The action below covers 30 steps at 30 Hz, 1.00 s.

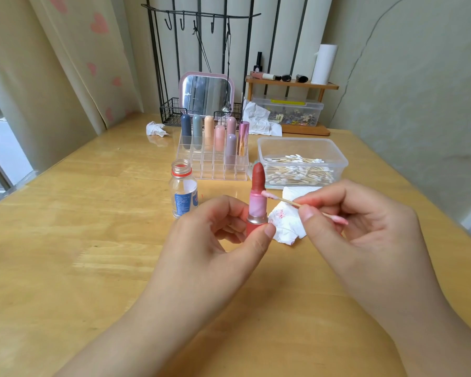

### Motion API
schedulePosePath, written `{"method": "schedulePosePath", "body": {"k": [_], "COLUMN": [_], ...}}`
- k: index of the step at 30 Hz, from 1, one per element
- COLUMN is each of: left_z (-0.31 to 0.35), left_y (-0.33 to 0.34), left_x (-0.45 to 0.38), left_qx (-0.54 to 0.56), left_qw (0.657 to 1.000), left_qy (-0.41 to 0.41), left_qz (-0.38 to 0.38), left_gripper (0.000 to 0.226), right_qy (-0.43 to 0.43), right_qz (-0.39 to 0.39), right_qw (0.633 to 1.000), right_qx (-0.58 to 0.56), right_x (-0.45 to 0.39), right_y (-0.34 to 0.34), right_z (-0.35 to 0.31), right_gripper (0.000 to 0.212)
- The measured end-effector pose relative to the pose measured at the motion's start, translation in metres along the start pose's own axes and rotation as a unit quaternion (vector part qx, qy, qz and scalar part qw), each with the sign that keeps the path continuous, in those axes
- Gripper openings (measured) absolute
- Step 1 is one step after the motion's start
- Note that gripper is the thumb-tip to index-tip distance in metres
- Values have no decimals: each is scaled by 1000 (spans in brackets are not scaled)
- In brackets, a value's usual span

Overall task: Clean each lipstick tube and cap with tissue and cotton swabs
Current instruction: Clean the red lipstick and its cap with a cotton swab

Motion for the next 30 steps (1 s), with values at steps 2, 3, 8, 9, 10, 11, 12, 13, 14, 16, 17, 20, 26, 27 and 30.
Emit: {"method": "schedulePosePath", "body": {"k": [2,3,8,9,10,11,12,13,14,16,17,20,26,27,30], "left_z": [0,-1,0,1,1,0,-2,-3,-4,-7,-8,-7,-8,-9,-11], "left_y": [1,1,6,8,10,11,12,13,14,17,18,25,32,33,34], "left_x": [0,0,0,0,0,-1,-1,-2,-2,-2,-3,1,2,2,0], "left_qx": [3,7,72,98,126,152,176,198,219,254,272,313,405,414,420], "left_qw": [1000,1000,996,992,988,982,977,971,964,954,948,928,884,879,876], "left_qy": [7,10,12,8,0,-10,-19,-27,-34,-50,-61,-89,-129,-130,-132], "left_qz": [-7,-11,-58,-75,-93,-109,-123,-135,-145,-154,-155,-179,-195,-196,-199], "left_gripper": [24,27,29,28,28,28,29,29,29,25,21,26,29,28,21], "right_qy": [8,12,43,49,54,60,68,76,82,88,88,88,72,69,59], "right_qz": [5,7,9,7,3,2,9,18,23,18,14,8,-2,-1,-1], "right_qw": [1000,1000,997,996,995,994,991,988,984,980,979,981,990,991,994], "right_qx": [-9,-15,-67,-75,-84,-96,-114,-134,-154,-178,-181,-172,-120,-112,-96], "right_x": [0,-1,-2,-3,-3,-3,-4,-4,-4,-5,-5,-5,-5,-5,-5], "right_y": [-2,-2,-2,-1,0,0,-1,-2,-3,-1,0,1,2,1,1], "right_z": [1,2,7,7,6,6,7,7,7,6,5,4,1,1,0], "right_gripper": [11,9,10,9,7,5,5,8,11,10,9,13,10,10,11]}}
Point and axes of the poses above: each hand's wrist, its own x-axis away from the middle knuckle, its own y-axis out of the palm, z = x × y, the point moved 7 cm from there along -x, towards the middle knuckle, and after that the axes turned 7 degrees about -y, right-handed, at the moved point
